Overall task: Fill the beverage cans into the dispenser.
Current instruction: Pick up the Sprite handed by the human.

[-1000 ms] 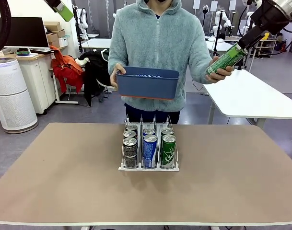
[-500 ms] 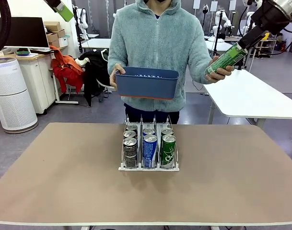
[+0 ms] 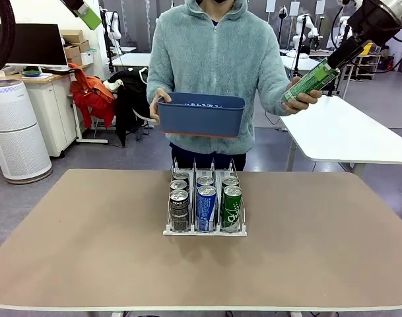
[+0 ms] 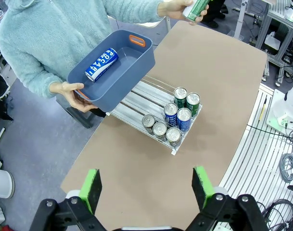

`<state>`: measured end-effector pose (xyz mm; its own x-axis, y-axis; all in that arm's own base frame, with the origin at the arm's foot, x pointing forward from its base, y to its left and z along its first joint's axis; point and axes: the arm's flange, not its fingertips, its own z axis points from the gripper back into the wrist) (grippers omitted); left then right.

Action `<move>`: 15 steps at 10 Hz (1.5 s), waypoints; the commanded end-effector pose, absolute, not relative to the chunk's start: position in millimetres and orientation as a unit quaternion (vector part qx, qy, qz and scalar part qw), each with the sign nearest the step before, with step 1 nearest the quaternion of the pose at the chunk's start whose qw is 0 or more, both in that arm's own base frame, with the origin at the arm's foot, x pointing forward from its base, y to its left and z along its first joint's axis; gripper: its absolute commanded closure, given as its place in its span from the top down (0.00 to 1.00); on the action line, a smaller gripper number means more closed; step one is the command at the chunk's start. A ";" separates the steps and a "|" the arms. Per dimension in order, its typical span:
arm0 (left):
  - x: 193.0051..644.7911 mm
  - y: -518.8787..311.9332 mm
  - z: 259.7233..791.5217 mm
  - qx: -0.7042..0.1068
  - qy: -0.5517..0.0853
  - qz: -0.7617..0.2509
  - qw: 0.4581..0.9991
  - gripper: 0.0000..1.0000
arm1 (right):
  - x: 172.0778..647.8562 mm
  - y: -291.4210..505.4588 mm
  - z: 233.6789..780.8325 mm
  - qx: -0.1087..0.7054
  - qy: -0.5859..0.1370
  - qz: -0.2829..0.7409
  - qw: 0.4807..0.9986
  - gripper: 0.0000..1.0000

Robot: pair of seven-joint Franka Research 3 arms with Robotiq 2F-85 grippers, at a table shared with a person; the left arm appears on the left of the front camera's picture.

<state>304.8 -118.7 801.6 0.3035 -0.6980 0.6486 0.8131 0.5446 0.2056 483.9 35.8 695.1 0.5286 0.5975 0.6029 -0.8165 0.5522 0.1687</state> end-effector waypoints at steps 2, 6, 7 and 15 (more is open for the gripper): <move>304.8 -118.0 799.9 -0.082 -0.356 -0.470 0.804 1.00 | 480.6 40.7 693.1 0.215 -0.246 0.415 0.849 0.06; 304.8 -118.0 799.9 -0.082 -0.356 -0.470 0.804 1.00 | 478.7 38.2 692.7 0.222 -0.239 0.431 0.841 0.00; 304.8 -118.0 799.9 -0.082 -0.356 -0.470 0.804 1.00 | 479.9 35.4 695.1 0.239 -0.253 0.399 0.849 0.00; 304.8 -118.0 799.9 -0.082 -0.356 -0.470 0.804 1.00 | 483.0 36.8 695.3 0.224 -0.246 0.418 0.846 0.00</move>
<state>304.8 -118.7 801.6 0.3035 -0.6980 0.6486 0.8131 0.5447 0.2056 483.4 35.0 695.8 0.5432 0.5853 0.6020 -0.8070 0.5619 0.1819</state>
